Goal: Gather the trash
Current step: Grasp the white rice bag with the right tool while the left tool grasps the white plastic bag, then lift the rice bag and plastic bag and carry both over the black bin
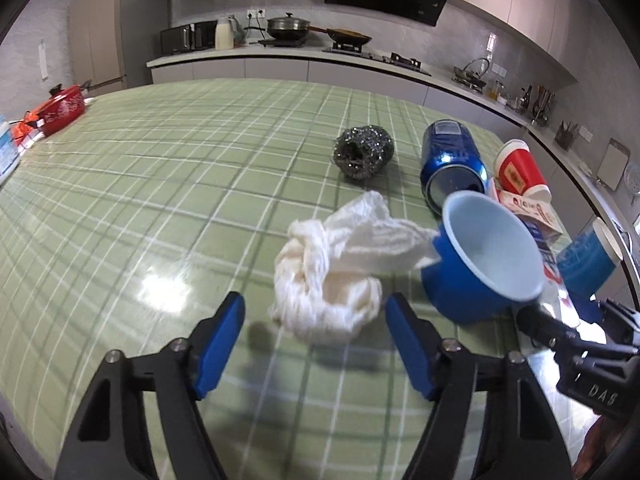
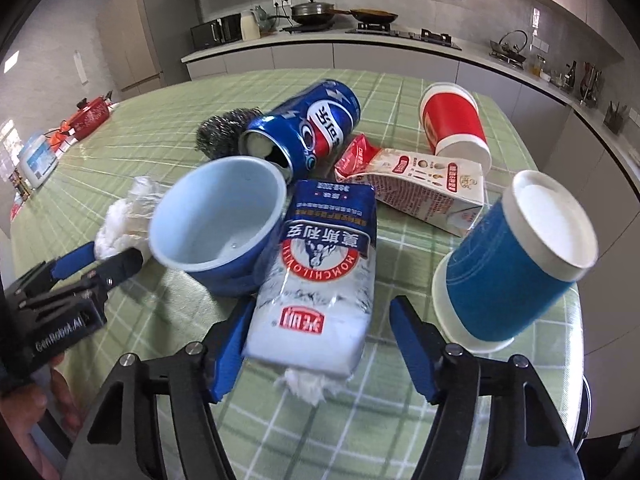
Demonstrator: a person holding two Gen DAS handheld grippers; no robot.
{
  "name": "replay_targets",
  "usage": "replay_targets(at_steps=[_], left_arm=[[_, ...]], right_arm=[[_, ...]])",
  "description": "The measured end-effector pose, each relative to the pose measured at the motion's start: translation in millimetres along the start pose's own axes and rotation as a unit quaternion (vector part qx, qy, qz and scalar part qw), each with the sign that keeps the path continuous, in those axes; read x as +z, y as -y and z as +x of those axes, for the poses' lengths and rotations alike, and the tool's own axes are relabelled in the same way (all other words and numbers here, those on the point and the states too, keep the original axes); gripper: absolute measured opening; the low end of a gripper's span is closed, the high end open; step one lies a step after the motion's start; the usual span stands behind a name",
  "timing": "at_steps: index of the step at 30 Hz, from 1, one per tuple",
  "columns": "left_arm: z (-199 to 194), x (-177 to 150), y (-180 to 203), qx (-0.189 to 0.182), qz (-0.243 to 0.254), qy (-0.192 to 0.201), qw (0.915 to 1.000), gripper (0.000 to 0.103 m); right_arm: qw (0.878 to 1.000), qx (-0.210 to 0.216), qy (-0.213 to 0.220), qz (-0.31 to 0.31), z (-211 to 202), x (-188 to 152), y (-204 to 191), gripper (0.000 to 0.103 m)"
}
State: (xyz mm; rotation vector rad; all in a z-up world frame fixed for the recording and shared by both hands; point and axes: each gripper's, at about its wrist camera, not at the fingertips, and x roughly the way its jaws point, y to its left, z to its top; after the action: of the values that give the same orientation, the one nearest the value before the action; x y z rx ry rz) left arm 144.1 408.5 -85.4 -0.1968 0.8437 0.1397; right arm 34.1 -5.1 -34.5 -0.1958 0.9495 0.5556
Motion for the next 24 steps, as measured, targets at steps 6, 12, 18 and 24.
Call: replay_targets(at_steps=[6,12,18,24], left_arm=[[13.4,11.5,0.8,-0.009,0.006,-0.011,0.9999,0.070],[16.3,14.6,-0.5,-0.009,0.009,-0.014,0.9998,0.050],[4.3,12.5,-1.4,-0.002,0.009,0.003,1.0000,0.034],[-14.7,2.3,0.4,0.000,0.001,0.012,0.9999,0.033]], right_arm=[[1.000,-0.002,-0.008,0.005,14.4,6.0,2.0,0.062],[1.000,-0.017,-0.001,-0.006,20.0,11.5,-2.5,0.056],[1.000,-0.012,0.003,-0.005,19.5,13.1,-3.0,0.055],[1.000,-0.005,0.011,-0.002,5.7,5.5,-1.3,0.054]])
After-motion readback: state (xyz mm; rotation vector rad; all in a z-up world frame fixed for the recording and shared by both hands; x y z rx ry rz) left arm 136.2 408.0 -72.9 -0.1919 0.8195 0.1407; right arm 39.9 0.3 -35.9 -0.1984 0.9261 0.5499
